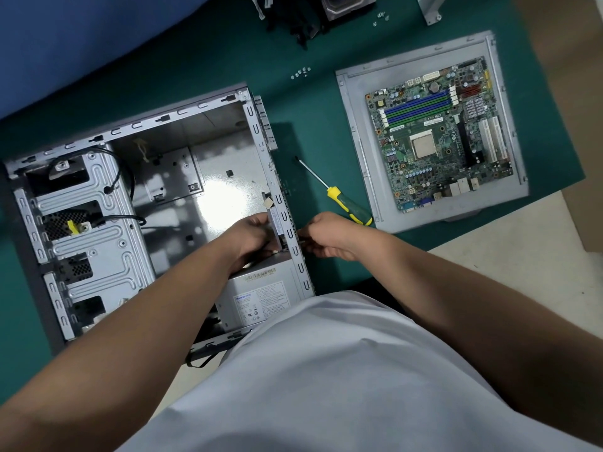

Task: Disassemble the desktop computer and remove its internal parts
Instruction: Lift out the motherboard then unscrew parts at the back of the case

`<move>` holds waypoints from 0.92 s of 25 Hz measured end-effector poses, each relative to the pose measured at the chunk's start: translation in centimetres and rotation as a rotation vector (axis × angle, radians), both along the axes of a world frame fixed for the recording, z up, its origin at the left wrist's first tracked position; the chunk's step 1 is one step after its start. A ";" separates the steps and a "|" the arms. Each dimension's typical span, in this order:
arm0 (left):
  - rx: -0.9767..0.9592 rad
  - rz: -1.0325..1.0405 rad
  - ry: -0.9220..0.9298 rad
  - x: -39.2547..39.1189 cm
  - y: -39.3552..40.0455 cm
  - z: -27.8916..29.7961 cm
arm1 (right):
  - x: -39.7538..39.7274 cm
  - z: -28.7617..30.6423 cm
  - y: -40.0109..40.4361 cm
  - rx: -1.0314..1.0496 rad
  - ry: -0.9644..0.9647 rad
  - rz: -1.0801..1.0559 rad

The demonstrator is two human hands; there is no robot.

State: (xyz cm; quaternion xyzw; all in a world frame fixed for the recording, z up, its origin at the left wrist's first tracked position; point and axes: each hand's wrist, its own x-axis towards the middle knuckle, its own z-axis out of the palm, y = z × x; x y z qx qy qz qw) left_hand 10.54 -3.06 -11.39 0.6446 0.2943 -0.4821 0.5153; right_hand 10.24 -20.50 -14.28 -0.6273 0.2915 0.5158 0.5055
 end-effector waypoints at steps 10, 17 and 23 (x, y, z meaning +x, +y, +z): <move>-0.029 0.019 0.007 -0.1 0.2 -0.2 | -1.6 -1.5 -0.9 0.006 -0.235 0.062; -0.039 0.046 0.022 -0.2 0.2 -0.6 | -1.4 -1.8 -1.4 0.036 -0.312 0.124; -0.053 0.048 0.023 -0.3 0.3 -0.8 | -0.5 -1.7 -1.6 0.078 -0.320 0.160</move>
